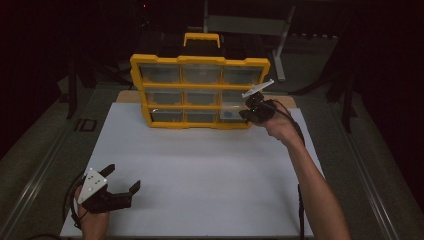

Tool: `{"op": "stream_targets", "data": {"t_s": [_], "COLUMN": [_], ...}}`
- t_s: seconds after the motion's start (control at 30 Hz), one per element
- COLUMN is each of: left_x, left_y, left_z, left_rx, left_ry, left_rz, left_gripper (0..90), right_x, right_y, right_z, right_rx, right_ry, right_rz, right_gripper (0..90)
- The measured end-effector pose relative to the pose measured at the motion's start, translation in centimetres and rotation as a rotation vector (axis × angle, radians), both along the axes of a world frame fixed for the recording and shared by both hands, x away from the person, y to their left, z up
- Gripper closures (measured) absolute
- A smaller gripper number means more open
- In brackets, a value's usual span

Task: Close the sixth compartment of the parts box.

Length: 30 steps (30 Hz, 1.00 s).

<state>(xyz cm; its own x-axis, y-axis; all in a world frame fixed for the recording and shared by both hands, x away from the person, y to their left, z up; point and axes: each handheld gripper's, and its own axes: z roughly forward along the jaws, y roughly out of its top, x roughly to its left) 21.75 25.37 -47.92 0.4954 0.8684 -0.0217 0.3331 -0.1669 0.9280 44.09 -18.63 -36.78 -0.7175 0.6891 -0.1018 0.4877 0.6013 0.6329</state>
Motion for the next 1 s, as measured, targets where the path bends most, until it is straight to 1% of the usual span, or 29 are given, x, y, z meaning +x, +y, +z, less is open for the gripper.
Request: {"op": "stream_targets", "data": {"t_s": [1.0], "left_x": [0.0], "left_y": [0.1], "left_z": [0.0], "left_rx": [-0.001], "left_ry": [-0.002], "left_rz": [0.000], "left_gripper": [0.0], "right_x": [1.1], "right_y": [-0.2], "right_z": [0.0], "right_rx": [0.033], "right_ry": [-0.014], "right_rz": [-0.062], "right_gripper": [89.9]}}
